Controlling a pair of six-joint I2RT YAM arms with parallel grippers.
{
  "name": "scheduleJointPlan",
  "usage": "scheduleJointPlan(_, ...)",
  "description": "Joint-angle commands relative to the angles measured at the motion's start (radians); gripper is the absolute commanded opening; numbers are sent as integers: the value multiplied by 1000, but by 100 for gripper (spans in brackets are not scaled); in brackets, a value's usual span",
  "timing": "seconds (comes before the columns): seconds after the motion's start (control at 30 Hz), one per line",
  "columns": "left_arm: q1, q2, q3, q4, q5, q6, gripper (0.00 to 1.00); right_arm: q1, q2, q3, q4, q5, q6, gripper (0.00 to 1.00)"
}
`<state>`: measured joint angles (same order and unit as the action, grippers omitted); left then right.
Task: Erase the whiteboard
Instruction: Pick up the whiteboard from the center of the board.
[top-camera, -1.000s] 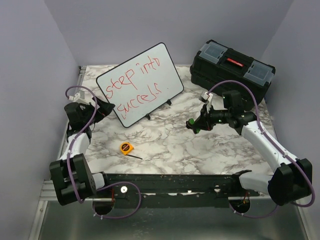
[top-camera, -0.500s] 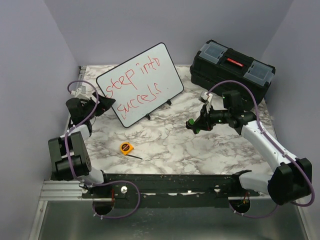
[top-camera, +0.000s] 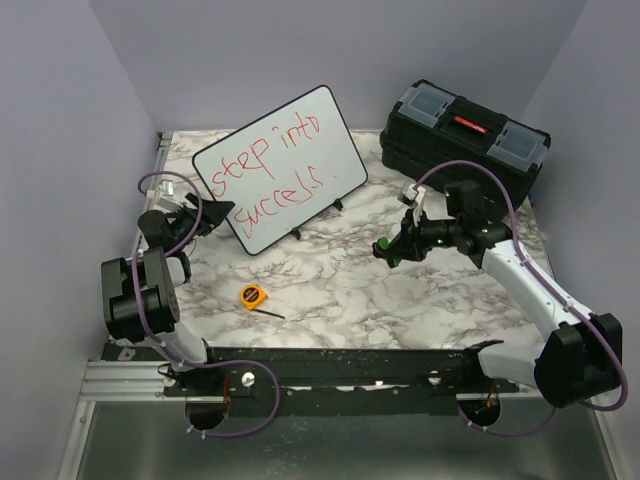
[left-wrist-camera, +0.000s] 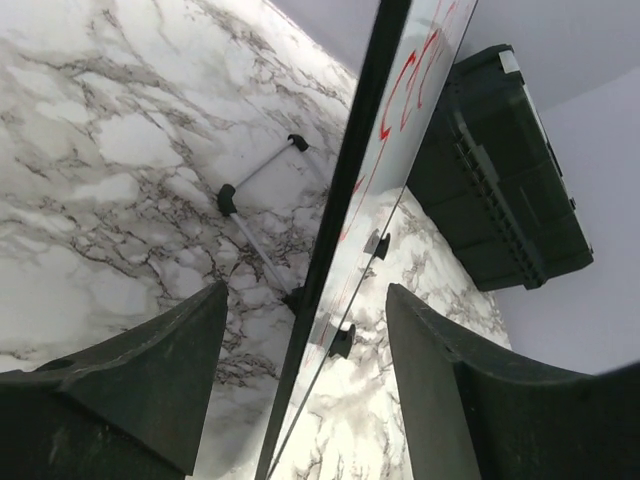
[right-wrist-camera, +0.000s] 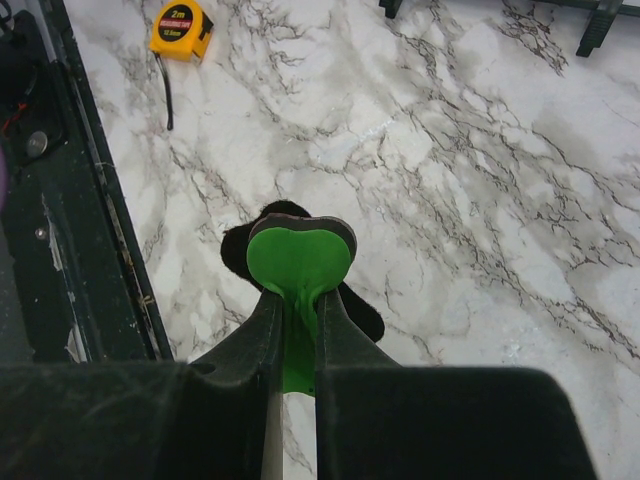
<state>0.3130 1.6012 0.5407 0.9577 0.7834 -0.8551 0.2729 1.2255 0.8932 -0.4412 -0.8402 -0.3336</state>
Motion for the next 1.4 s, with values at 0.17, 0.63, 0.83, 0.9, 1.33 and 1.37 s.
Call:
scheduleJointPlan(0.17,5,90,-70,291,6,-106,60,-12,-13,-2,-13,-15,-15,1)
scheduleJointPlan(0.63,0,257,-15,581,66,-265,43,-24,-16,-2,-14,-8,-15,1)
scheduleJointPlan(0.83,-12,279,11,577,74,-272,42,-31,-16,-2,-14,-5,-16,1)
scheduleJointPlan(0.9,-15,284,20,571,84,-275,39,-32,-16,-2,-14,-5,-16,1)
scheduleJointPlan(1.33,-22,323,25,631,111,-332,35,-49,-24,0,-16,-12,-16,1)
scheduleJointPlan(1.37,-21,322,24,630,108,-331,35,-49,-24,0,-16,-13,-16,1)
